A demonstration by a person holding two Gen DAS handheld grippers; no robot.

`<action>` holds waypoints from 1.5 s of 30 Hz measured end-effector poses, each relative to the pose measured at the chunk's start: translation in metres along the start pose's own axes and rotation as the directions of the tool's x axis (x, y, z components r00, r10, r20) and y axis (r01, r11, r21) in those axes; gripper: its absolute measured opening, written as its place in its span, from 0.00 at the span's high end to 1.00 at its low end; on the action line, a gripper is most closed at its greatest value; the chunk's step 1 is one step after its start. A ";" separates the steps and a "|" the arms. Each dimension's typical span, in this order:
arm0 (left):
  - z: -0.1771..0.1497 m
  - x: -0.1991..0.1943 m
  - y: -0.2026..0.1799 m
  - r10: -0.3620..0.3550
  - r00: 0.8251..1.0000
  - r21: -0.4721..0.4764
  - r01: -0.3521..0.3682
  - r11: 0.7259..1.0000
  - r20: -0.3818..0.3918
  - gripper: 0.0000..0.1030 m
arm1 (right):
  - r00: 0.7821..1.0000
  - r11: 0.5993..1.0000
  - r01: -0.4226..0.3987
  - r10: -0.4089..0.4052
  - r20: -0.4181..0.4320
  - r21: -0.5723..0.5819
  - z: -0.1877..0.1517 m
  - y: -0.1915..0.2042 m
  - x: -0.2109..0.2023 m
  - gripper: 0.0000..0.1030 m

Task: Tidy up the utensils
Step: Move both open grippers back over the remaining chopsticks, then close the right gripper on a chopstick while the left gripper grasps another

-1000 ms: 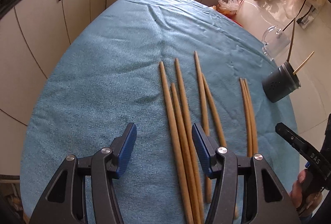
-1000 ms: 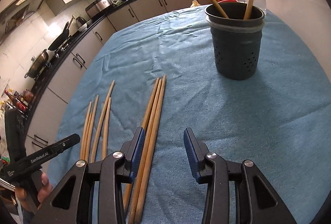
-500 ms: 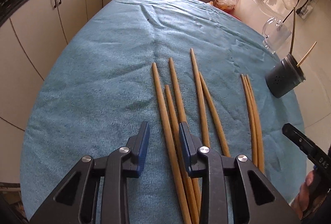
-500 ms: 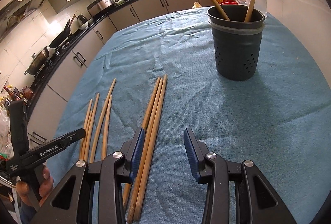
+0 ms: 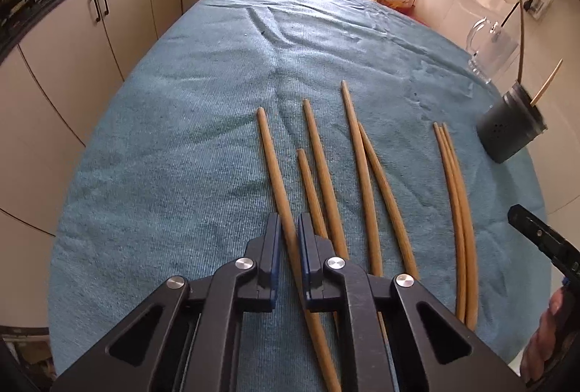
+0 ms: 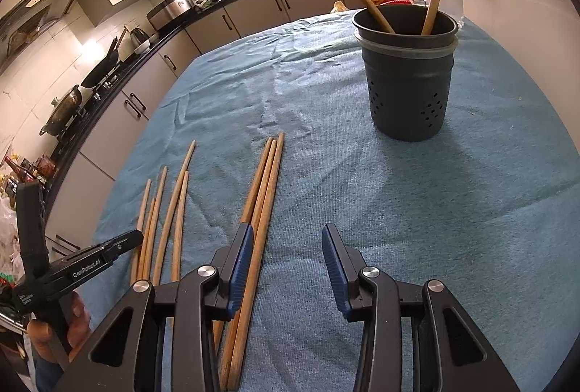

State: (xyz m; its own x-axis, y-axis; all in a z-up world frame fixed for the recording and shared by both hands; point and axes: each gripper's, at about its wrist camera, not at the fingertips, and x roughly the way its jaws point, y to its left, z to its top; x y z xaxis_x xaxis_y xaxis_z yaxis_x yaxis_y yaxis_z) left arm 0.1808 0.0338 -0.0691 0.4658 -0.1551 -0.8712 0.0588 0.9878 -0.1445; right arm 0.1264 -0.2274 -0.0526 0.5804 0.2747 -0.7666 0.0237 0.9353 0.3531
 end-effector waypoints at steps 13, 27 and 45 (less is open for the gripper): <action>0.001 -0.002 0.003 0.015 1.000 -0.012 -0.016 1.000 -0.023 0.92 | 0.985 0.999 0.014 -0.007 -0.170 0.044 0.038 0.006 0.048 0.79; 0.003 -0.002 0.005 0.007 0.999 -0.001 -0.007 1.000 -0.033 0.91 | 0.953 0.980 0.174 -0.193 -0.234 -0.098 0.053 0.031 0.082 0.86; 0.017 -0.053 -0.002 -0.048 0.990 0.002 0.048 0.999 0.133 0.93 | 0.999 0.988 0.050 -0.047 0.022 -0.145 0.060 0.045 0.012 0.93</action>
State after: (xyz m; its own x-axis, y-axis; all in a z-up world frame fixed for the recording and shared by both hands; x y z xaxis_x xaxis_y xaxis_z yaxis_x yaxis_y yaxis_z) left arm 0.1716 0.0400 -0.0148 0.5754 -0.1987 -0.7933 0.0829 0.9792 -0.1851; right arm 0.1826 -0.1952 -0.0135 0.5963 0.2254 -0.7705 -0.0656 0.9703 0.2330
